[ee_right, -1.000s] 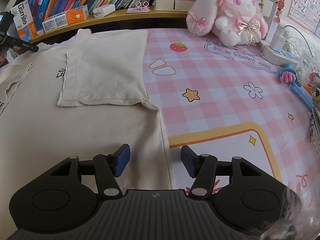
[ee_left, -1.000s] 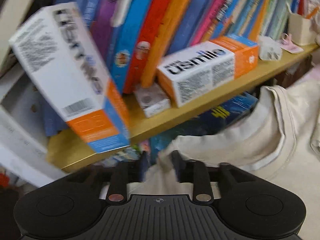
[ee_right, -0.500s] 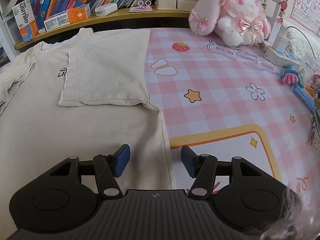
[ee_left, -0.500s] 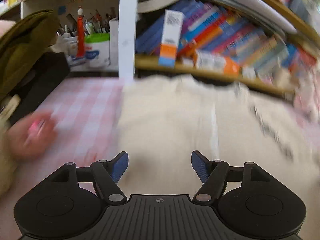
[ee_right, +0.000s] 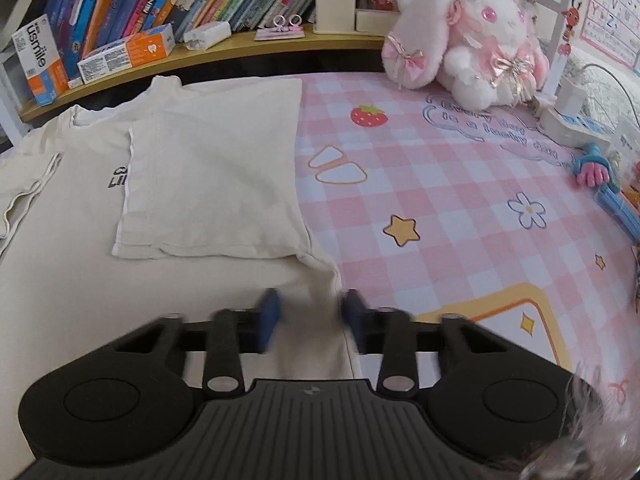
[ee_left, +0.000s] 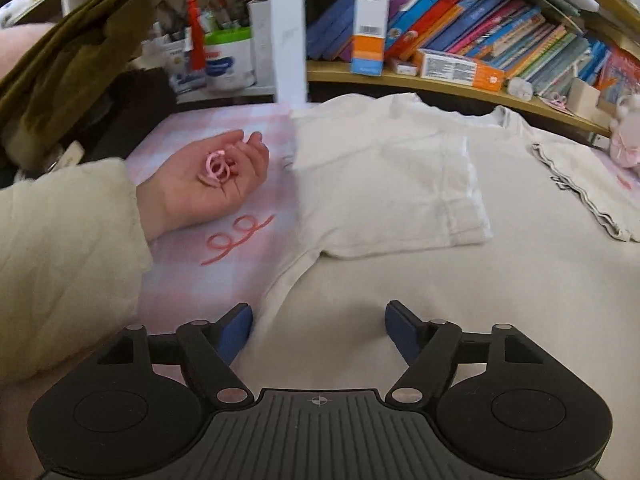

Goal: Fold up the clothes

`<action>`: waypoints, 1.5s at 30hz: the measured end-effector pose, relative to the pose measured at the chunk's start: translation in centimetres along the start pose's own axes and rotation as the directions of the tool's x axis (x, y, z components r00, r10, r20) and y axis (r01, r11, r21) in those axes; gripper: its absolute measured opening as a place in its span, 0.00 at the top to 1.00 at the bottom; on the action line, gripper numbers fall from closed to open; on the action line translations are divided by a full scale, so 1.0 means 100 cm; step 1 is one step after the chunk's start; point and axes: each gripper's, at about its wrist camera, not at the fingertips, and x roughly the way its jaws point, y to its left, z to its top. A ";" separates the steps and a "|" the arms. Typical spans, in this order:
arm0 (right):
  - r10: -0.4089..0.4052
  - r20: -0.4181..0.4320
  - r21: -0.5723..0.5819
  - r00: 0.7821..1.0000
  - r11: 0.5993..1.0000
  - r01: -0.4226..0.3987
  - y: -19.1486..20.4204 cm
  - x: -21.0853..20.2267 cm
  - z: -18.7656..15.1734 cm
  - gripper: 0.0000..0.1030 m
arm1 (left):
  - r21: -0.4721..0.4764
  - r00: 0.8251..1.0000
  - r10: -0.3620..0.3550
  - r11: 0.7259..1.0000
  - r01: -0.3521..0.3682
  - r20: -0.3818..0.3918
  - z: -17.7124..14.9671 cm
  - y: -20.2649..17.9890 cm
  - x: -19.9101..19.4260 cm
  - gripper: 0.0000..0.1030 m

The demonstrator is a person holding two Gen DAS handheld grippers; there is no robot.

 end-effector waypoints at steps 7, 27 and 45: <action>-0.049 0.026 0.029 0.998 0.998 0.048 -0.013 0.002 0.002 0.97 | 0.025 1.000 -0.012 1.000 0.012 0.000 0.008 -0.015 0.005 0.73; -0.002 -0.026 0.072 1.000 0.997 0.004 -0.019 -0.066 -0.083 0.75 | 0.038 0.998 -0.027 0.999 0.029 -0.054 -0.056 0.000 -0.050 0.22; 0.165 0.033 0.004 0.986 0.986 -0.166 -0.039 -0.132 -0.151 0.71 | 0.039 0.998 0.045 0.998 -0.043 -0.039 -0.133 -0.056 -0.157 0.22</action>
